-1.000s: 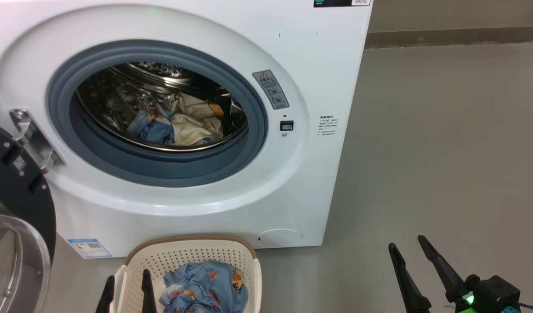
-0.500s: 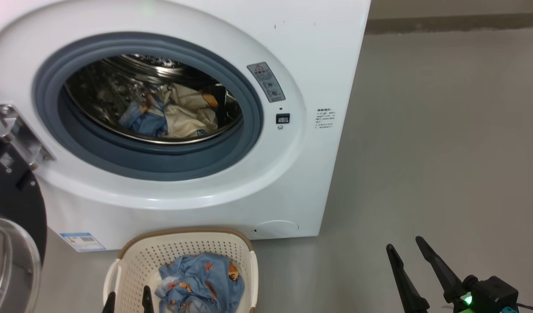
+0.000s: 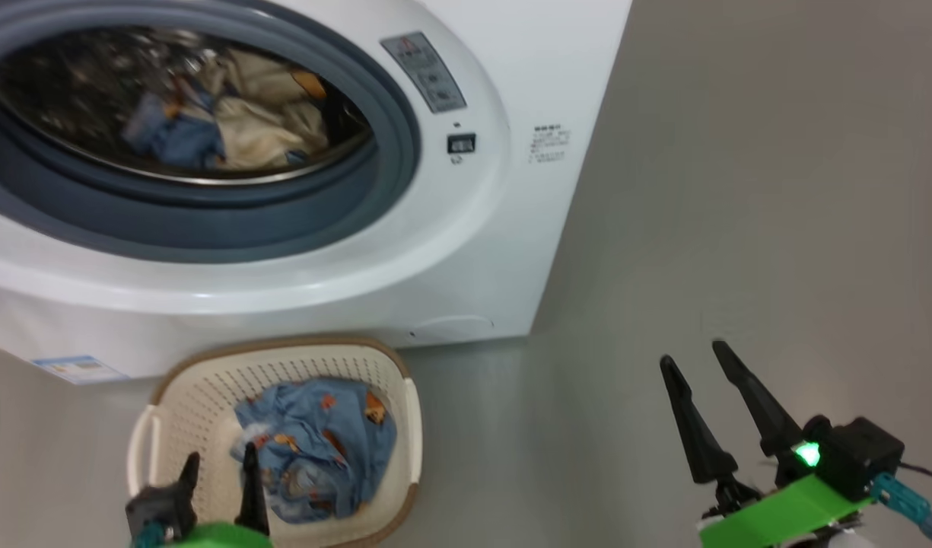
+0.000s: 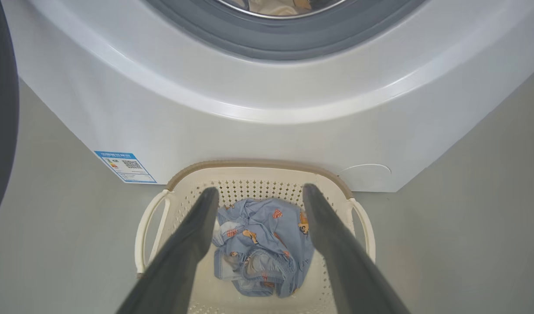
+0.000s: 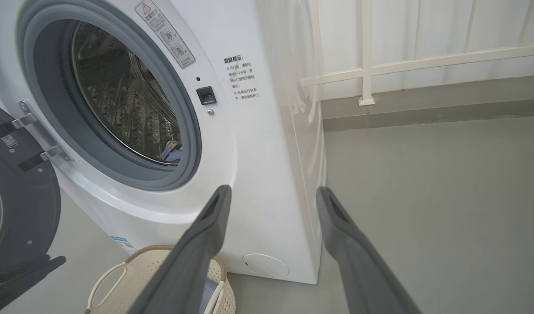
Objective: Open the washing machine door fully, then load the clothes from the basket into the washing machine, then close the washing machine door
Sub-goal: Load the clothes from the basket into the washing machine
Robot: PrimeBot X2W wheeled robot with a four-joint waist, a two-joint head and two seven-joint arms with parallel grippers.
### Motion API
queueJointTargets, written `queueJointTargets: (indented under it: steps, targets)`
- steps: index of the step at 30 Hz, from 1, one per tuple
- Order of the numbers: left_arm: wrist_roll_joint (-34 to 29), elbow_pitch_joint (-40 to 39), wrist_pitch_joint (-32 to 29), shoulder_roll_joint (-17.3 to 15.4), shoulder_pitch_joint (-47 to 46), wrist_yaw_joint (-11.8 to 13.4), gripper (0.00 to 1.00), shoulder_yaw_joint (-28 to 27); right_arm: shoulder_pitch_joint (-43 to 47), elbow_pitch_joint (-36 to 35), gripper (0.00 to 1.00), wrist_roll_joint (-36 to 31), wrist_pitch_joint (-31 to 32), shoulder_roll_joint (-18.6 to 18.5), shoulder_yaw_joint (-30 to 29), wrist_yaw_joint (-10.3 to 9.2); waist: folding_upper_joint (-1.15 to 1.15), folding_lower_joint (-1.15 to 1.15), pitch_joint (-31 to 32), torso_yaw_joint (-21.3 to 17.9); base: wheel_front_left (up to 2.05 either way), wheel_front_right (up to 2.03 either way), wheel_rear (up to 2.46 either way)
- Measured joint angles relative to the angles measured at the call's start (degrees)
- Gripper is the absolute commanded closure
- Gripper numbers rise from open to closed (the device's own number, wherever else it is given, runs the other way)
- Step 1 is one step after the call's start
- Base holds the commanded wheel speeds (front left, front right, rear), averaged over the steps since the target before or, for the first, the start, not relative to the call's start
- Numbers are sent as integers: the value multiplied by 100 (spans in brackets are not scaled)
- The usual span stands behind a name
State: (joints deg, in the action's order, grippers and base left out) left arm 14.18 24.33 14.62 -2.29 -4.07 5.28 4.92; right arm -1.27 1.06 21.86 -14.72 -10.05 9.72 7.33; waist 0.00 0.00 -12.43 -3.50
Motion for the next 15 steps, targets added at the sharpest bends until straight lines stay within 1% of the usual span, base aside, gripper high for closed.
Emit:
queueJointTargets:
  steps: [5,7,10,15]
  targets:
    - [145,996,-65,-81,-798,-183,0,-68,-303,15,0,52,0,0,69,0,0,0,-413,-175,0,0,0]
    - [168,1407,-223,-148,-1084,-277,0,-67,-385,23,0,51,0,-1,90,0,0,0,-559,-255,0,0,0]
    - [374,1970,-411,-172,-1397,-410,0,-175,-484,26,0,52,0,-1,115,0,0,0,-768,-373,0,0,0]
    - [738,2740,-603,-265,-1954,-515,0,-442,-681,19,0,164,0,-13,111,0,0,0,-1127,-550,0,0,0]
